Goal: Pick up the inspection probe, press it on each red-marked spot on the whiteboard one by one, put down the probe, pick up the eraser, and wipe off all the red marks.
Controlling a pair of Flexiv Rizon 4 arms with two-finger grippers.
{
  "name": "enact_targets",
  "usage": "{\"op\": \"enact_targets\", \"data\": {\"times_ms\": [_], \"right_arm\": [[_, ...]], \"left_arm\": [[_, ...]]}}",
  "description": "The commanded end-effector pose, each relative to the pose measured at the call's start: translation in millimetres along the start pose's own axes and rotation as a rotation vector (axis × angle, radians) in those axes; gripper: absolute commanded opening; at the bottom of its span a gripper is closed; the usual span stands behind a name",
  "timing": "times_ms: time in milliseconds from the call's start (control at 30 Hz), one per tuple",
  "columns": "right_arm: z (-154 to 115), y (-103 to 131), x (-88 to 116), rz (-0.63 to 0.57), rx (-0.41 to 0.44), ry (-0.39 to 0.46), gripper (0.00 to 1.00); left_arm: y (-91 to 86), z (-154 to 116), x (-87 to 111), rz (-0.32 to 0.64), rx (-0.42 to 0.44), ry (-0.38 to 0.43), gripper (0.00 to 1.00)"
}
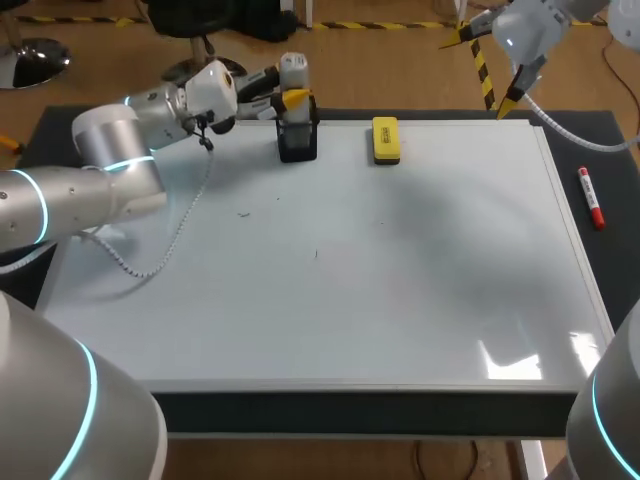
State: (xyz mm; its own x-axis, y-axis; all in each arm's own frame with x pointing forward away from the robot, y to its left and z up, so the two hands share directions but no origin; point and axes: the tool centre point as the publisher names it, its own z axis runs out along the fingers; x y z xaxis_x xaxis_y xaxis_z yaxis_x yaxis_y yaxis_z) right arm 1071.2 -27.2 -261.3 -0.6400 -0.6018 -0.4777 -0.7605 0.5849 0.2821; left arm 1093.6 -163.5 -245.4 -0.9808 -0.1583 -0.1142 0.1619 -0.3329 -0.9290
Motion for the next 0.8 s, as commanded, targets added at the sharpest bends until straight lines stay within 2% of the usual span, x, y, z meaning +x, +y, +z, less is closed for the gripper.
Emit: {"op": "enact_targets", "data": {"times_ms": [33, 800], "right_arm": [[-0.7, -0.2, -0.6, -0.002, 0.002, 0.006, 1.00], [-0.7, -0.2, -0.6, -0.002, 0.002, 0.006, 1.00]], "left_arm": [[6.5, 0.3, -2.1, -0.002, 0.011, 0.007, 0.00], [15.2, -5.7, -2.2, -0.005, 0.012, 0.005, 0.00]]}}
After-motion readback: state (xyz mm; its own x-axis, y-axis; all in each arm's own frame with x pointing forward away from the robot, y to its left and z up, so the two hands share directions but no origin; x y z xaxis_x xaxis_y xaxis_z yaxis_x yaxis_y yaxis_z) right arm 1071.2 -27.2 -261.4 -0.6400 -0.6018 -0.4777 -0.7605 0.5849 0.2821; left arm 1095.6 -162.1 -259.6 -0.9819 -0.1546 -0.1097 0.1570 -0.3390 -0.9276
